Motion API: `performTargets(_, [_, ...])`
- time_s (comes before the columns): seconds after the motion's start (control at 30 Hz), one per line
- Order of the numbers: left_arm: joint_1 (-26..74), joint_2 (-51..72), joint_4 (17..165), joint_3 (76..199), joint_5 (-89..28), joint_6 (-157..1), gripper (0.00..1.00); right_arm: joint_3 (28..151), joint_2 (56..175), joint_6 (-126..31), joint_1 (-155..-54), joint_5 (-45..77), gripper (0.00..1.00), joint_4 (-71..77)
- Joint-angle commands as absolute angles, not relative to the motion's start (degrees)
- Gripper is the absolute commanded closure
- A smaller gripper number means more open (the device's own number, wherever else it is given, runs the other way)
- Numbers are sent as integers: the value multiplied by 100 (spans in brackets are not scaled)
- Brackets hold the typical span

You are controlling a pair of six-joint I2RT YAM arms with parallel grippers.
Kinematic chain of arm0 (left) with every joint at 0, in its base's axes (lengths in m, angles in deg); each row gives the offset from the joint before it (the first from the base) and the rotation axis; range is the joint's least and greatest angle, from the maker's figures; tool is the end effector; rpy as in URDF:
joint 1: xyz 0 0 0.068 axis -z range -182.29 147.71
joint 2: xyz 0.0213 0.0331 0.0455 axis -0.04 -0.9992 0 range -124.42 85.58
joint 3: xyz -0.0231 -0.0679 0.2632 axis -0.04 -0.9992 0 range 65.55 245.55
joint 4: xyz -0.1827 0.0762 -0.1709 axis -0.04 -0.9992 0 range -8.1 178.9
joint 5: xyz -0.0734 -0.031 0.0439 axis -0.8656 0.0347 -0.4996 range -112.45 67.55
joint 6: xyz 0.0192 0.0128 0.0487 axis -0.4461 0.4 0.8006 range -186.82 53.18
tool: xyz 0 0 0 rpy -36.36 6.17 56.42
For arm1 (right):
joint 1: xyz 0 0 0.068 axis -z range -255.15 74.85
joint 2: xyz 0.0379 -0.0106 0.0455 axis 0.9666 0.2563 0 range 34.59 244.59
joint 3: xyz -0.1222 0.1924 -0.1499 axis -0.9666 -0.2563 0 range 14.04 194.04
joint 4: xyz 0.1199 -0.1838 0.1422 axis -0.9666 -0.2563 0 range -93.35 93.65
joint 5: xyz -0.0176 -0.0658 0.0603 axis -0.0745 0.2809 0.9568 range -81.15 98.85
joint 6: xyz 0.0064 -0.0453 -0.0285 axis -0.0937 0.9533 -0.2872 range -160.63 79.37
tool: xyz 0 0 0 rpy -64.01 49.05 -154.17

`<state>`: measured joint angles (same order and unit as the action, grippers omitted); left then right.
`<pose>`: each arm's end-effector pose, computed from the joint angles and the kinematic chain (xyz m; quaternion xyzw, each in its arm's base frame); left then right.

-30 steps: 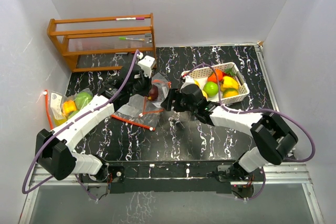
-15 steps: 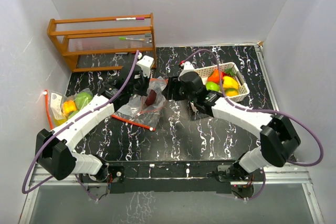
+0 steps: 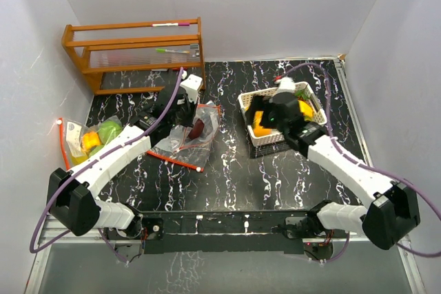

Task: Place the food in the zip-top bag and seal the zipper
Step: Place the fake fruit in the zipper food storage bag, then pick up the fake fruit from the bin.

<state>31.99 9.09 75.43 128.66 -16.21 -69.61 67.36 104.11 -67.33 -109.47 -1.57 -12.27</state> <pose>0.2568 -0.1703 0.3225 0.2035 0.8265 -0.1223 0.5105 0.2283 0.1481 0.2921 -0.0141 0.8725 0.1762 0.4555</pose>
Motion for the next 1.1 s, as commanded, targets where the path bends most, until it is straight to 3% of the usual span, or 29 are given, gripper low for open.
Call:
performTargets(0.0, [3203,1105,7601,12806,-1762,-6951,100,6952,10313,-6480,-9753,-243,2,-1331])
performTargets(0.57, [3201,1235,7682,12700,-1952,-6974,100,9180,13618,-5488,-8748,-1075,2,-1403])
performTargets(1.07, [3201,1284,7706,12628,-1990,-6929,100,9377,14646,-5142,-8710,-1443,2,-749])
